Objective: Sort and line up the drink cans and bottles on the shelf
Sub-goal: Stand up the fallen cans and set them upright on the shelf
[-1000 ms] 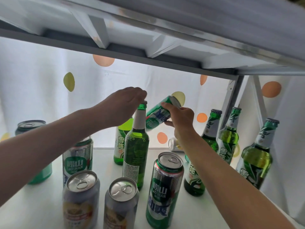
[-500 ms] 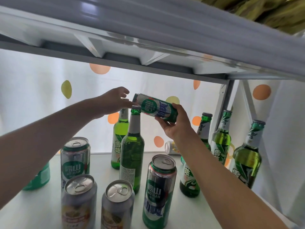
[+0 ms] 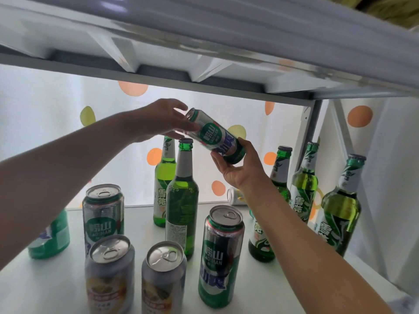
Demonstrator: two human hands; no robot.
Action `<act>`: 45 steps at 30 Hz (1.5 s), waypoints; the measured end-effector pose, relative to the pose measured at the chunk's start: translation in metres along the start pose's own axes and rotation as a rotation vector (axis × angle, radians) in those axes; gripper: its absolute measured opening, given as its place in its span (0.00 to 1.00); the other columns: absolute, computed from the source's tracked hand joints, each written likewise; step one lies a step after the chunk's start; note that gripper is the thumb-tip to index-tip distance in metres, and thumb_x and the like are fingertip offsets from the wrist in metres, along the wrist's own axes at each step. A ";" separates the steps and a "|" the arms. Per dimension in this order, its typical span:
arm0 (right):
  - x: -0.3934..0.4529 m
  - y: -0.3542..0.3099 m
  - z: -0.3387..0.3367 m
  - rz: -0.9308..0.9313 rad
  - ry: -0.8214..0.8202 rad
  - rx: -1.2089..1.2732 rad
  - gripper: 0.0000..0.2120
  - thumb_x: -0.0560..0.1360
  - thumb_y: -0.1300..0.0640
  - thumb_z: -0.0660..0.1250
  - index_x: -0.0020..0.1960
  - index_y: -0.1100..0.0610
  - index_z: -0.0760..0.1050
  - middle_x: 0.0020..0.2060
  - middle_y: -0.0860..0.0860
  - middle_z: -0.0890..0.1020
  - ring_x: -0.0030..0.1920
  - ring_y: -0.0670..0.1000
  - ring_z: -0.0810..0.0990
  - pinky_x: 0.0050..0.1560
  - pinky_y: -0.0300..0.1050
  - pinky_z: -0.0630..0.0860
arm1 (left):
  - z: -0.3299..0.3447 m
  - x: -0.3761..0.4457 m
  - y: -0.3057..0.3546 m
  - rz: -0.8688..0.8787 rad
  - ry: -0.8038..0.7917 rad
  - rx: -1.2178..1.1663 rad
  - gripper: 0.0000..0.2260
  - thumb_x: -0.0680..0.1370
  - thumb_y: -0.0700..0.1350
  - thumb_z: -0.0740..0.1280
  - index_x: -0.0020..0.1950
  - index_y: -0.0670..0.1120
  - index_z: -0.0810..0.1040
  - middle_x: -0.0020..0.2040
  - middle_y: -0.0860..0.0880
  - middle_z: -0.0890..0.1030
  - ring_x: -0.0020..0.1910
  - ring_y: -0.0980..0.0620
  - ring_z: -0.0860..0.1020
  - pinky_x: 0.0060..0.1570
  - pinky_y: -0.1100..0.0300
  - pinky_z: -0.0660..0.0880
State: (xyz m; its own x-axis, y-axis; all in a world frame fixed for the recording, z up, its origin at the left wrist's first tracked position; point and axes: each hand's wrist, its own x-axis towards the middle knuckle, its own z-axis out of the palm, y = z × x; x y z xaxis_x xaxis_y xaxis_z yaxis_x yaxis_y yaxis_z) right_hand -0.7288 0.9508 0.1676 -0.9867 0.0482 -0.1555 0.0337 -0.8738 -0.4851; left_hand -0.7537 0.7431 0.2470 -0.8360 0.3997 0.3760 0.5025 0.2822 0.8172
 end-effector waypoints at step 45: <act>-0.036 -0.009 -0.013 -0.601 0.104 -1.959 0.24 0.76 0.66 0.61 0.72 0.59 0.68 0.68 0.57 0.73 0.67 0.57 0.72 0.61 0.45 0.71 | 0.092 0.060 0.038 -0.095 -0.653 1.358 0.17 0.63 0.52 0.81 0.44 0.44 0.83 0.42 0.47 0.85 0.47 0.48 0.83 0.46 0.57 0.78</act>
State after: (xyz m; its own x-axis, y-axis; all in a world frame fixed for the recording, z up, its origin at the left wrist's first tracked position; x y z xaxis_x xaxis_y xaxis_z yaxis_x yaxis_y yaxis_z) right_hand -0.6911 0.9632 0.1669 -0.9282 0.1546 0.3384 -0.0636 0.8302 -0.5539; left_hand -0.7641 0.8581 0.2608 -0.8175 0.5376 -0.2066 0.5757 0.7509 -0.3238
